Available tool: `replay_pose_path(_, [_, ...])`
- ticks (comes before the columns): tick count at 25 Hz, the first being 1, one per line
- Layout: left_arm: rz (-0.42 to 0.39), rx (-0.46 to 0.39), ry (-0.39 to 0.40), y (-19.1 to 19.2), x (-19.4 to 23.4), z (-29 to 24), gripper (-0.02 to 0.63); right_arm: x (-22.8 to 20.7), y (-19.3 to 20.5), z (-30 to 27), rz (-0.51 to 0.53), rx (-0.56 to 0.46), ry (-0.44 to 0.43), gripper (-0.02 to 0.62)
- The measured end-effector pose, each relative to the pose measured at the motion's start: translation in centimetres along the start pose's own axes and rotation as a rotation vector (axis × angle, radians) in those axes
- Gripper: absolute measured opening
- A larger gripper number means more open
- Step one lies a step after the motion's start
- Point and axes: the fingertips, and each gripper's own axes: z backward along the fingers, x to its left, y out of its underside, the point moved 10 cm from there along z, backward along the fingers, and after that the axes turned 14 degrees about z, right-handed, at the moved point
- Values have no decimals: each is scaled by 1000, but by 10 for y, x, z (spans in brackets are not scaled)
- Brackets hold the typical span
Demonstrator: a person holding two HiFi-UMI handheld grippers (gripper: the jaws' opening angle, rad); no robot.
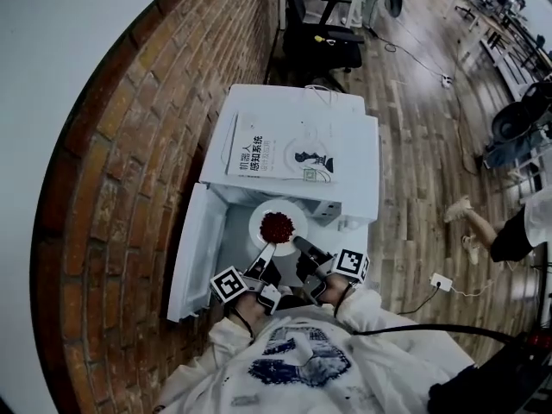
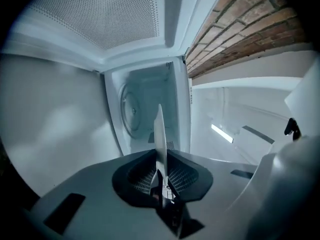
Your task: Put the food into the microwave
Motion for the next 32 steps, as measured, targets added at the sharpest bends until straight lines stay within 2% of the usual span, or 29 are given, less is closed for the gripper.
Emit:
replay_pose_path(6, [-23,27,-18,-22,20,-16,55,-20,-3,-18,-23,-24,15,26])
replay_pose_path(10, [-57,23,-114,-35,30,-19,55,-31,-5,-29,-37,-38,23,26])
replay_pose_path(12, [-65,19,-135,-43,34,-22,55,-37,-6,-35,-37,-41,34,26])
replay_pose_path(21, [-50,-16,-129,-69,56,-37,55,-55,-11,-61,-55,-67,38,26])
replay_pose_path(32, [-36,-24,-175,-88,71,-53,55,-71,-16,-80,-74,-106,90,26])
